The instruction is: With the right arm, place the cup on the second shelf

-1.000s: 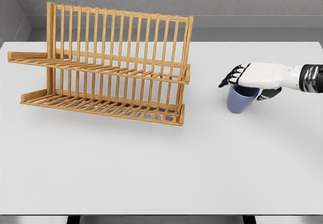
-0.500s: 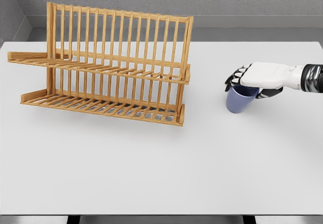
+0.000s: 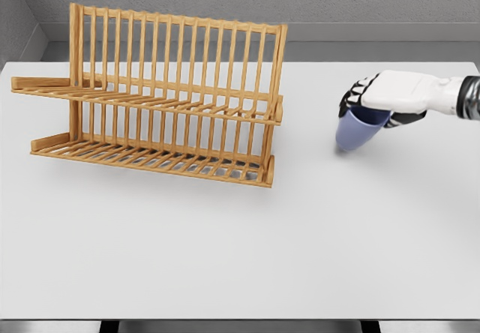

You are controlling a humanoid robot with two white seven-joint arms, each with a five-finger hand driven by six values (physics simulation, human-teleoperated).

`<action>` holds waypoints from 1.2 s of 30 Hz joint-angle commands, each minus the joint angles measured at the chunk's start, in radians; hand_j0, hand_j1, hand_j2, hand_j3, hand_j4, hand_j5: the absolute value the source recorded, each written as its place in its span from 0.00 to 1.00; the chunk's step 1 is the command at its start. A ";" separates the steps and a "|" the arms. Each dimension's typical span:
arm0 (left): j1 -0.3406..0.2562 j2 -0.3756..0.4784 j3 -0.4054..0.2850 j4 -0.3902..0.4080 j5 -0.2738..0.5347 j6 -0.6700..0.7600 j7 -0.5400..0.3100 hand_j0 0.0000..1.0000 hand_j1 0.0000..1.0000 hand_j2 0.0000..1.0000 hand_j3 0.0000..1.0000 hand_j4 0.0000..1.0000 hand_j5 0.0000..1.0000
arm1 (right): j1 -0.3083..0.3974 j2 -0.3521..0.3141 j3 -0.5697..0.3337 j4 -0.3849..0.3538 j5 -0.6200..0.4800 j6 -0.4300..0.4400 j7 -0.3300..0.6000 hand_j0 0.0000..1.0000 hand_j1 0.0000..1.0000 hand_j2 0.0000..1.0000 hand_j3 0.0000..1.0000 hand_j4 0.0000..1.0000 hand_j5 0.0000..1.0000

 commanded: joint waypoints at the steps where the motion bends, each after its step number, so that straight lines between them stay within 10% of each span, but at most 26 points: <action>1: -0.002 0.000 0.000 0.000 0.000 0.000 0.000 1.00 1.00 1.00 1.00 1.00 1.00 | -0.002 -0.001 -0.017 -0.003 -0.006 0.003 0.000 0.63 0.63 0.63 0.63 0.63 0.63; 36: 0.000 0.000 0.000 0.000 0.000 0.000 0.000 1.00 1.00 1.00 1.00 1.00 1.00 | -0.083 -0.004 -0.113 -0.279 -0.011 0.004 0.000 0.62 0.62 0.62 0.62 0.62 0.62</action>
